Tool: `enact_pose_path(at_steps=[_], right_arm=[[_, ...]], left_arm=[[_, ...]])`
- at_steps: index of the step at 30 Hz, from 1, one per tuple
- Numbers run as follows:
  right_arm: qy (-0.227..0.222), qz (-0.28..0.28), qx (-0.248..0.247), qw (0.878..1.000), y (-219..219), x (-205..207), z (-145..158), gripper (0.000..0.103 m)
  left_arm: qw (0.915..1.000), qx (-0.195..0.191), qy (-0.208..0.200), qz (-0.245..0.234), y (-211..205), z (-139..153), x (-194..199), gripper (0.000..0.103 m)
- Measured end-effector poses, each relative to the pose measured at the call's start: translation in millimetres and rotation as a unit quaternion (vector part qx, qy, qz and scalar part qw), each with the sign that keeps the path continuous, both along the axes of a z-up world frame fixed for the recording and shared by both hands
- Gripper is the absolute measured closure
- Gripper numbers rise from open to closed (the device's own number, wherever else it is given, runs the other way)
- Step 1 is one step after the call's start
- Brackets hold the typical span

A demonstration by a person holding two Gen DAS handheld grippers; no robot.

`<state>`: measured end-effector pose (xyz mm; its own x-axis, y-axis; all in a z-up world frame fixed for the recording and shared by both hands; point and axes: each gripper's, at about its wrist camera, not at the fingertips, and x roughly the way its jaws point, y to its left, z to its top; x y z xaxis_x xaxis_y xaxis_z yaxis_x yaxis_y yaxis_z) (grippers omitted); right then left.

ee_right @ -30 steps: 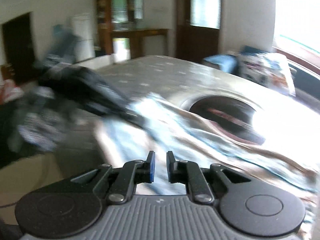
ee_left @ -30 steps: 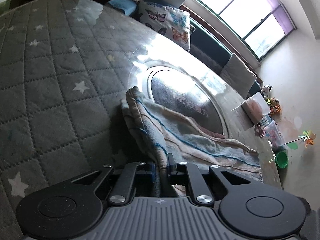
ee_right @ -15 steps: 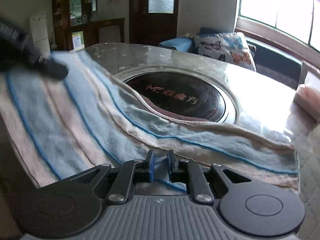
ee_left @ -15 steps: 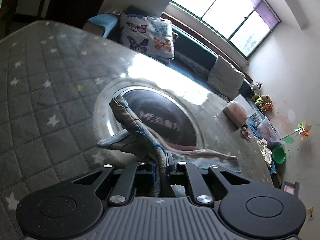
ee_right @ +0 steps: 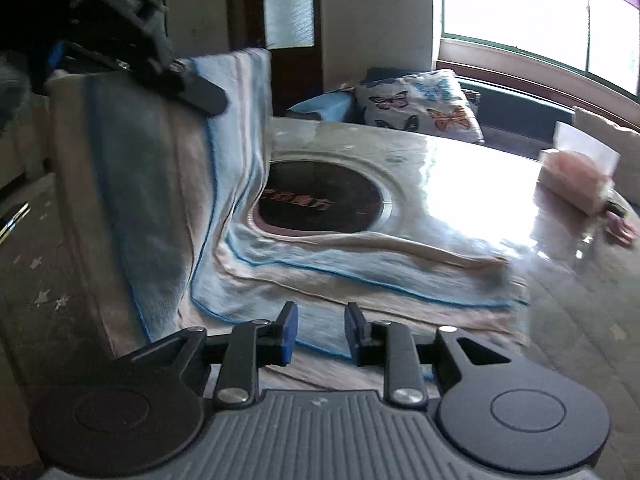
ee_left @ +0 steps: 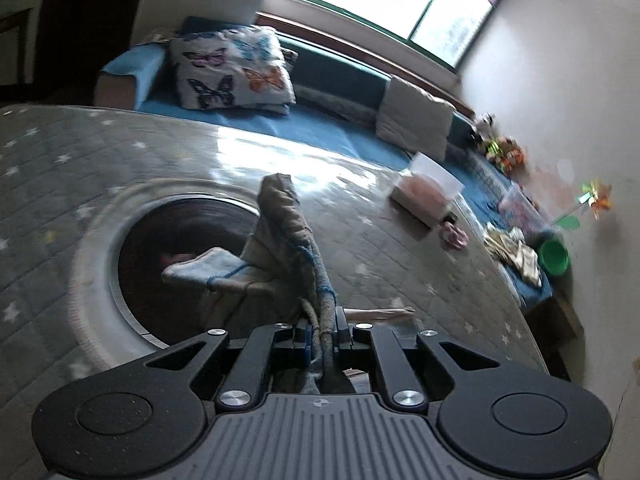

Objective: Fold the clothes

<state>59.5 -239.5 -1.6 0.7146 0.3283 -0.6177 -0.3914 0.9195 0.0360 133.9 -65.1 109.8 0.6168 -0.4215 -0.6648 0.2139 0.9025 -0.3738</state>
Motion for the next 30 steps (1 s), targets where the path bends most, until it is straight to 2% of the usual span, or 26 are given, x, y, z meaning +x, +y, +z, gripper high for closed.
enact_pose_path(at_steps=[1, 10, 19, 22, 26, 30], right_arm=[[-0.001, -0.007, 0.001, 1.000, -8, -3, 1, 0.071], [0.014, -0.055, 0.006, 0.998, -72, -31, -3, 0.070], [0.032, -0.069, 0.030, 0.997, -93, -38, -17, 0.067], [0.030, -0.067, 0.033, 0.997, -95, -40, -18, 0.066], [0.029, -0.063, 0.033, 0.997, -96, -40, -18, 0.065], [0.030, -0.064, 0.033, 0.997, -98, -40, -18, 0.065]], left_arm=[[1.0000, 0.003, 0.002, -0.006, -10, -2, 1, 0.094], [0.9966, 0.046, 0.031, -0.061, -99, -25, 12, 0.094], [0.9899, 0.082, 0.063, -0.097, -146, -60, 10, 0.093], [0.9883, 0.081, 0.072, -0.108, -152, -68, 9, 0.089], [0.9874, 0.072, 0.071, -0.121, -155, -71, 7, 0.076], [0.9861, 0.038, 0.069, -0.146, -154, -69, 4, 0.068]])
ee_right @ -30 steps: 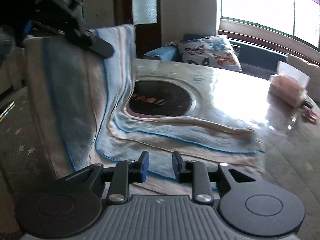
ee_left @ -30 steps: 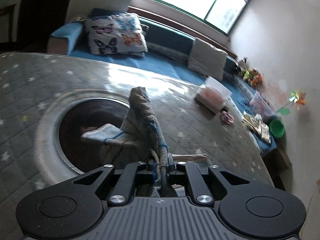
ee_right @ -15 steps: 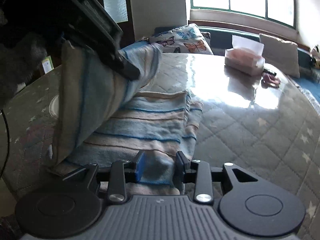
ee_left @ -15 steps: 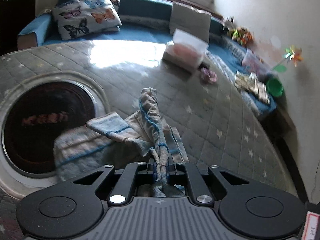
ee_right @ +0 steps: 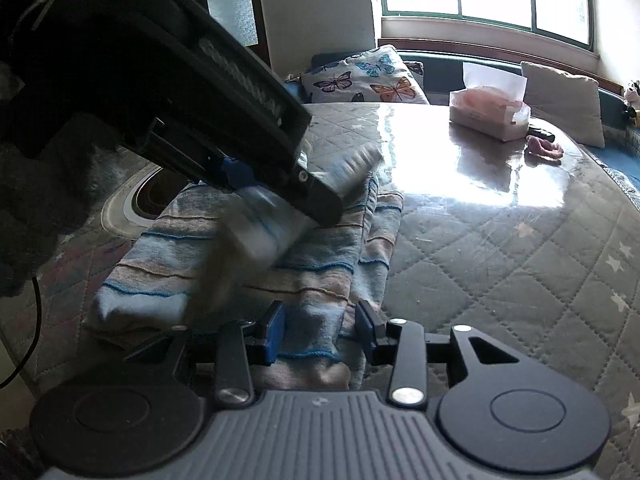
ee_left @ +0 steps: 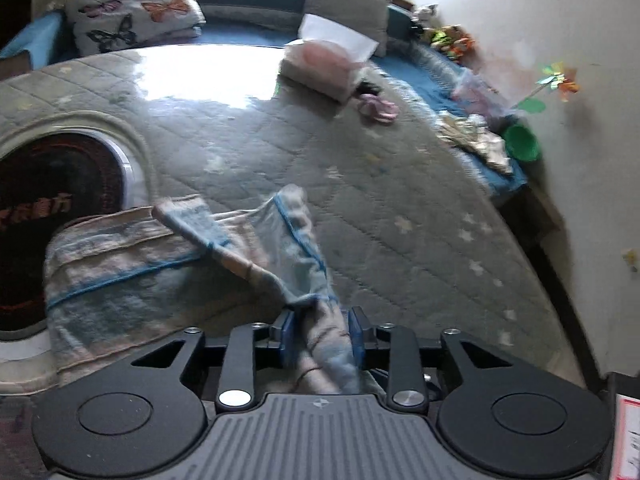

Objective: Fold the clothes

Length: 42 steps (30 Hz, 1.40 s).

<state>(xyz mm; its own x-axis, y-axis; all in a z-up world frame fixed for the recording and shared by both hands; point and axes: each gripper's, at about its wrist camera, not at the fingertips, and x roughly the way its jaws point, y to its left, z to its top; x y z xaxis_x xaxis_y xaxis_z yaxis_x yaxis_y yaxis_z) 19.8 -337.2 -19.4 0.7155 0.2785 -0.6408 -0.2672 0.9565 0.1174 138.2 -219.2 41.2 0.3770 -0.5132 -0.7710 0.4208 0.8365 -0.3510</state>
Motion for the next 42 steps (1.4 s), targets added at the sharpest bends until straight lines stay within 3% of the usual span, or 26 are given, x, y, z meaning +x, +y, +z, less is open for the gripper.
enact_pose_path(at_steps=[9, 17, 21, 24, 26, 32, 38, 42], right_arm=[[0.002, -0.013, -0.013, 1.000, -12, -13, 7, 0.060], [-0.015, -0.030, -0.037, 0.999, -33, -41, 34, 0.060], [-0.055, -0.040, -0.024, 0.997, -35, -48, 57, 0.060], [-0.076, -0.017, -0.003, 0.997, -25, -44, 65, 0.063], [-0.077, 0.002, 0.010, 0.997, -17, -37, 64, 0.072], [-0.044, 0.046, 0.023, 0.998, 8, -9, 39, 0.078], [0.003, 0.029, 0.004, 1.000, 0, -1, 9, 0.084], [0.002, 0.037, 0.002, 0.999, -3, -2, 20, 0.084]], left_arm=[[0.9991, -0.018, -0.035, -0.017, 26, 15, -17, 0.058], [0.9952, 0.052, -0.083, -0.004, 70, 3, -38, 0.056], [0.9926, 0.075, -0.095, -0.008, 82, -10, -54, 0.056], [0.9909, 0.082, -0.106, -0.012, 87, -16, -66, 0.056], [0.9902, 0.087, -0.109, -0.014, 88, -20, -70, 0.056], [0.9891, 0.097, -0.109, -0.016, 96, -29, -78, 0.056], [0.9907, 0.092, -0.100, -0.015, 106, -36, -77, 0.056], [0.9909, 0.081, -0.107, -0.011, 109, -27, -69, 0.056]])
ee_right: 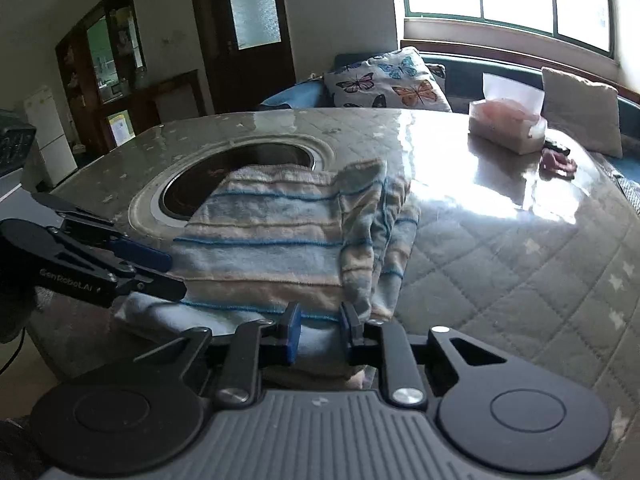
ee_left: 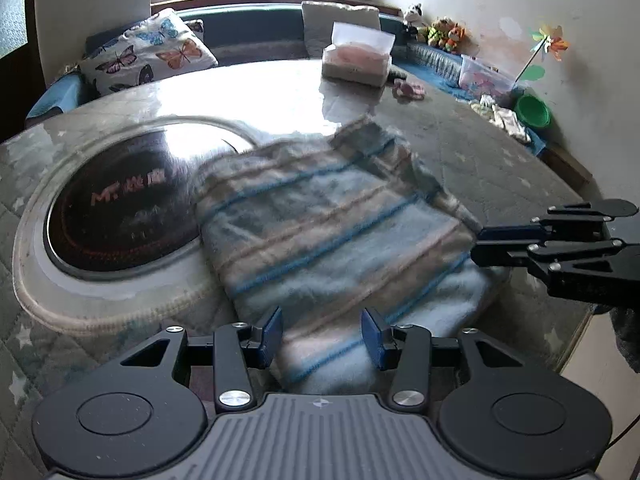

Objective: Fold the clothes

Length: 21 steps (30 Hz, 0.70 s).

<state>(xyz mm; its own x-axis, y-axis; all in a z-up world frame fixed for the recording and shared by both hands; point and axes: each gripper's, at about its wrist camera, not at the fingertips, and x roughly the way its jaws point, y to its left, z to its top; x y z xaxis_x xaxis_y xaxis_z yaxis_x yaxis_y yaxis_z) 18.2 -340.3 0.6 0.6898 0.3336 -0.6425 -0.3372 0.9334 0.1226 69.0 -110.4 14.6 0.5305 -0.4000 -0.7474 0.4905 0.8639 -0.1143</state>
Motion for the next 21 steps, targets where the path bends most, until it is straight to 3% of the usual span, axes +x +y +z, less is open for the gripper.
enact_pose_path(at_steps=[5, 7, 13, 21], right_arm=[[-0.021, 0.005, -0.010, 1.000, 4, 14, 15, 0.076], [-0.028, 0.006, -0.009, 1.000, 5, 23, 19, 0.067], [-0.032, 0.013, -0.005, 0.999, 15, 67, 21, 0.067], [-0.016, 0.011, -0.015, 1.000, 22, 115, 4, 0.068]], left_arm=[[0.9996, -0.007, -0.022, 0.018, 3, 12, 24, 0.056], [0.9992, -0.007, -0.027, 0.028, 3, 15, 37, 0.057], [0.9985, -0.020, -0.035, 0.038, 3, 18, 72, 0.063], [0.9987, -0.009, -0.013, 0.049, 4, -3, 101, 0.072]])
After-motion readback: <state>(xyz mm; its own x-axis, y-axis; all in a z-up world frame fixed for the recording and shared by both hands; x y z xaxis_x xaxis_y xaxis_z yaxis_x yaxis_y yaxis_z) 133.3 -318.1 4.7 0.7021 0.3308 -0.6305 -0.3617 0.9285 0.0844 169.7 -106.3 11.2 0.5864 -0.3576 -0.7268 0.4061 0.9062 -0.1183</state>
